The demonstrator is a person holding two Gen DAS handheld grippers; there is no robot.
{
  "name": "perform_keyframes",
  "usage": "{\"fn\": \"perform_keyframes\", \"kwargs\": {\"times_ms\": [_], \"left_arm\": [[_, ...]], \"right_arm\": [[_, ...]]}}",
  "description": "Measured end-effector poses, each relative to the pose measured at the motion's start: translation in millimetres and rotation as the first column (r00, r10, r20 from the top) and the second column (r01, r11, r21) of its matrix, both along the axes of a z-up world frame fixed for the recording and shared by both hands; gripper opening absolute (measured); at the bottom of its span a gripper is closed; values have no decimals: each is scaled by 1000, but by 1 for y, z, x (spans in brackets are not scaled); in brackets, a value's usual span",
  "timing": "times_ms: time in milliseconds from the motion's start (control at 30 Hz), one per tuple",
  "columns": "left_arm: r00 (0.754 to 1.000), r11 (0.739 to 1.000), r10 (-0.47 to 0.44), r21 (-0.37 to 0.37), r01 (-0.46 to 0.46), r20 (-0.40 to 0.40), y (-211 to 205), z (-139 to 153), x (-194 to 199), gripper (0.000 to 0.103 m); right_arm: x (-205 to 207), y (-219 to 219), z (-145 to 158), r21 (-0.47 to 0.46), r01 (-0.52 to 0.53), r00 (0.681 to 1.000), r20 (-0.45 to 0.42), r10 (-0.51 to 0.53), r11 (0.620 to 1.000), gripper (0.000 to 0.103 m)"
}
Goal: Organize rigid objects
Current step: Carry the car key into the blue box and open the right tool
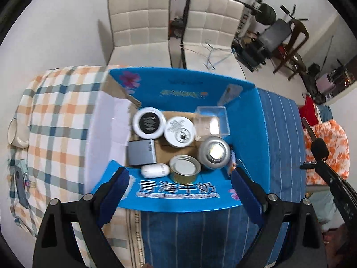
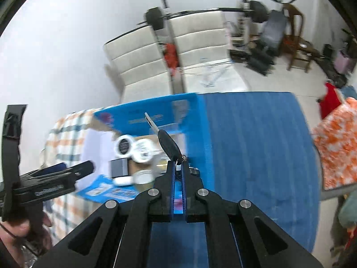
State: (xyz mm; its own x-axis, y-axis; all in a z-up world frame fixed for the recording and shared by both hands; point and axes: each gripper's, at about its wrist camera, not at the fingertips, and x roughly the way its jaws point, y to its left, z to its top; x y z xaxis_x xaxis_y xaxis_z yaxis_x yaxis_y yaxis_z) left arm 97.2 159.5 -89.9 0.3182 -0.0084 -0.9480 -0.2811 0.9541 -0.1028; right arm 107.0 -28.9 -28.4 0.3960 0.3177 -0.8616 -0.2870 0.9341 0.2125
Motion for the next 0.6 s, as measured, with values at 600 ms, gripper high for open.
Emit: {"fn": "perform_keyframes", "kwargs": {"times_ms": [600], "left_arm": [[982,989,142,53,-137,-127,88,-84,14,93]], "right_arm": [[77,120,-176,127,-108,954,-265,139,986,6]]}}
